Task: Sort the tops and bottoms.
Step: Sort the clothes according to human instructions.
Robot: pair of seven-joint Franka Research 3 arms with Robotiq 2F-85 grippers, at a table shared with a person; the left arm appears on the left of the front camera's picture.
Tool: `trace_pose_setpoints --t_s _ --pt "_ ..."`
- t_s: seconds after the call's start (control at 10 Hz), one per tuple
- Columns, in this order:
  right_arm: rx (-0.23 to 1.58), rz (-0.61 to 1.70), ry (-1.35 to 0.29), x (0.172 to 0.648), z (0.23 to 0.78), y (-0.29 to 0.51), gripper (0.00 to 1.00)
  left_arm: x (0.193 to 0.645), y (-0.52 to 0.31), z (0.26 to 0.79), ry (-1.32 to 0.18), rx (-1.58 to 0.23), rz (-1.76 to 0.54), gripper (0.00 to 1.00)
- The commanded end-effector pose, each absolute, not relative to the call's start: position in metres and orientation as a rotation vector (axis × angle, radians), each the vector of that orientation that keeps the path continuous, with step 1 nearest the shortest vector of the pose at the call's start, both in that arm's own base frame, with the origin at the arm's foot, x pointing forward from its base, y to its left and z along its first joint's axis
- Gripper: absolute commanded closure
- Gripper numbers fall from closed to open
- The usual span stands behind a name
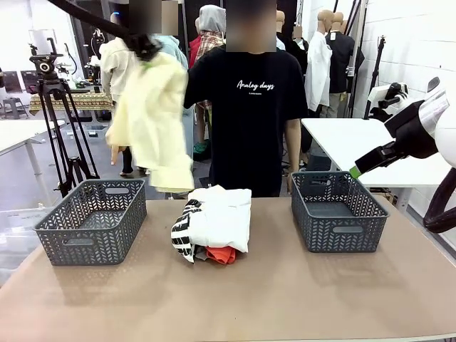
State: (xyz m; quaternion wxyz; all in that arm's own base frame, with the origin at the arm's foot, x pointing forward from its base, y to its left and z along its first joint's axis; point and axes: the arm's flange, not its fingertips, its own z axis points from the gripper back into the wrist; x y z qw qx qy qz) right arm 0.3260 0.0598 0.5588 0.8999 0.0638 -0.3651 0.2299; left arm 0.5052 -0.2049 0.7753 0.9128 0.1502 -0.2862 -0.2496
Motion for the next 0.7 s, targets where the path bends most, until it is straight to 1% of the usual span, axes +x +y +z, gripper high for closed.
trace_pose_setpoints --t_s 0.0,0.1,0.2,0.4,0.5,0.6 --pt "0.142 0.479 -0.752 0.327 0.557 0.06 0.0 0.496 -0.169 0.717 -0.474 0.406 -0.333 1.0" --pt "0.142 0.479 -0.752 0.327 0.557 0.06 0.0 0.488 -0.159 0.704 -0.419 0.392 -0.331 1.0" --pt "0.142 0.479 -0.752 0.327 0.557 0.06 0.0 0.477 -0.152 0.702 -0.412 0.36 -0.336 1.0" --pt "0.142 0.479 -0.752 0.327 0.557 0.06 0.0 0.479 -0.124 0.69 -0.434 0.44 -0.21 1.0" --pt "0.142 0.479 -0.752 0.327 0.557 0.06 0.0 0.493 -0.139 0.693 -0.396 0.403 -0.327 1.0" --pt "0.142 0.479 -0.752 0.327 0.557 0.06 0.0 0.493 -0.139 0.693 -0.396 0.403 -0.327 1.0"
